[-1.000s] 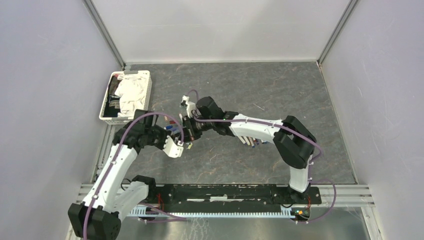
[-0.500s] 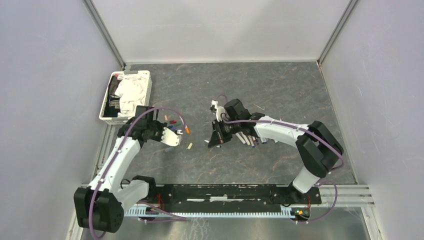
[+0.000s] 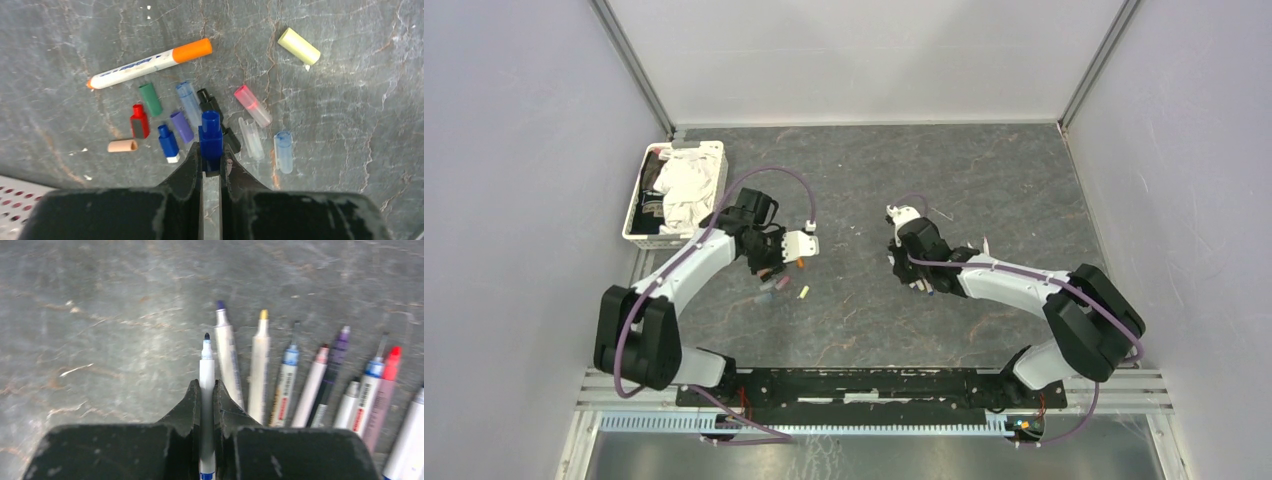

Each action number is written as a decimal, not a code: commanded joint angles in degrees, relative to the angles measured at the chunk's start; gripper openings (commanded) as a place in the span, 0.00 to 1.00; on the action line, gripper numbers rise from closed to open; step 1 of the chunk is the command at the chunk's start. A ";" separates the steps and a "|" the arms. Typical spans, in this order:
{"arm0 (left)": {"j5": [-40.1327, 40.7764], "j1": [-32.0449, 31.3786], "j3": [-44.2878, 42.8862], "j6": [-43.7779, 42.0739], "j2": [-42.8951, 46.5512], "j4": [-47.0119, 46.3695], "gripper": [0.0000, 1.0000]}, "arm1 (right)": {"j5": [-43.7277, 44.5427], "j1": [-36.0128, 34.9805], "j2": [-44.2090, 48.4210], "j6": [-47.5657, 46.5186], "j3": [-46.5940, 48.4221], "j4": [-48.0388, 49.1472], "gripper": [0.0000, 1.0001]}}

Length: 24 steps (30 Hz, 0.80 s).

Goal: Open the pen caps
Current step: Place the pen cap at the center of the board.

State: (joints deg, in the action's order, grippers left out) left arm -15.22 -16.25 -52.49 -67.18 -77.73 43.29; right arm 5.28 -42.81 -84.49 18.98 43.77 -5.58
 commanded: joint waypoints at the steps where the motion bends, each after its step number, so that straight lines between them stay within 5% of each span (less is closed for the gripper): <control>1: 0.11 -1.40 0.69 8.12 -3.15 -4.62 0.04 | 9.90 1.63 0.23 -2.32 -0.34 4.60 0.00; 13: 4.95 -4.66 2.94 10.29 -9.58 -9.88 0.19 | 8.94 8.40 0.33 -2.20 -6.34 8.52 0.03; 24: 3.38 -4.70 -1.79 12.49 -5.81 -5.00 0.47 | 8.59 9.57 -1.38 -3.40 -6.32 9.04 0.26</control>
State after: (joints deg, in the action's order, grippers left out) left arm -10.55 -20.78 -50.19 -57.74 -86.72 36.32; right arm 13.13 -33.67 -85.06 16.49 37.12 2.39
